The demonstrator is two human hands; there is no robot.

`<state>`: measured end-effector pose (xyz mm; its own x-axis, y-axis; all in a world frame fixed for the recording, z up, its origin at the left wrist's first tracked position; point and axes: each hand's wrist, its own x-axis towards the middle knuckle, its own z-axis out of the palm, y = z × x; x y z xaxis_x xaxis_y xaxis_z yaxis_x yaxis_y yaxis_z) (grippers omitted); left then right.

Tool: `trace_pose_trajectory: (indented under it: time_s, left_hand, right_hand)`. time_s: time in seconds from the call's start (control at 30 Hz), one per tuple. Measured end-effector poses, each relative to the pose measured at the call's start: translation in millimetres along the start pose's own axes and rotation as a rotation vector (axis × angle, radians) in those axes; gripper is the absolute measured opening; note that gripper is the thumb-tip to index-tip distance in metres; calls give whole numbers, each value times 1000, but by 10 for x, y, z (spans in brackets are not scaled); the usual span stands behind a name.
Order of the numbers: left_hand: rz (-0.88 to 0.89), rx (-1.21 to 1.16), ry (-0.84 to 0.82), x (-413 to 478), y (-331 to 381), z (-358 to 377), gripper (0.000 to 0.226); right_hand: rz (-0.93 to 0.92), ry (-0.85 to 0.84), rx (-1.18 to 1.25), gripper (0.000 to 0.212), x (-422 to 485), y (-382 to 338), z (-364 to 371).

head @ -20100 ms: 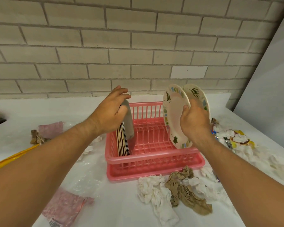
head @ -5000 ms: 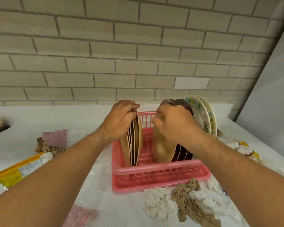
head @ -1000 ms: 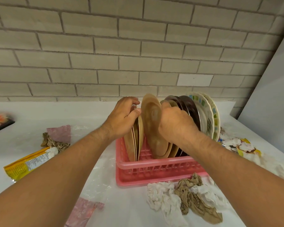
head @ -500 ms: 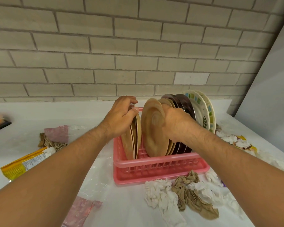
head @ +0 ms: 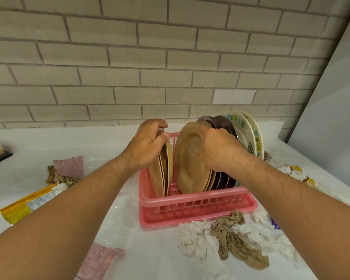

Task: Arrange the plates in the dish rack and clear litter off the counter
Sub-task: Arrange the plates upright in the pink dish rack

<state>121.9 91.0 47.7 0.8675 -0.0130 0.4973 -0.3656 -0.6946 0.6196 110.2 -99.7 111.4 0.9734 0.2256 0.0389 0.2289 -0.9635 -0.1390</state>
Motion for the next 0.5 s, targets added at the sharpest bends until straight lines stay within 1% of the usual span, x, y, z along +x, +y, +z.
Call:
trace_pose_trajectory:
  time_s: [0.13,0.23,0.3,0.37,0.43,0.5]
  left_hand:
    - [3,14,-3,9,-10,6,28]
    - [2,-3,-11,4,-26,4,27]
    - [-4,-39,-12,1,-33,-6,27]
    - [-3,-46,-9,6,-33,-18,30]
    - [12,-21,-7,16,-26,-33,32]
    - [29,16,-16,21,-16,-48,33]
  right_hand:
    - [-23,33,43,35,-21,30,1]
    - [-107,111,94,34,-36,29,49]
    - [-179,156,191,36,-28,-6,119]
    - [-225,144,331,39,-8,-79,209]
    - [-234,102,456,43,3,-155,293]
    - [-239,84,483,41,0,-202,357]
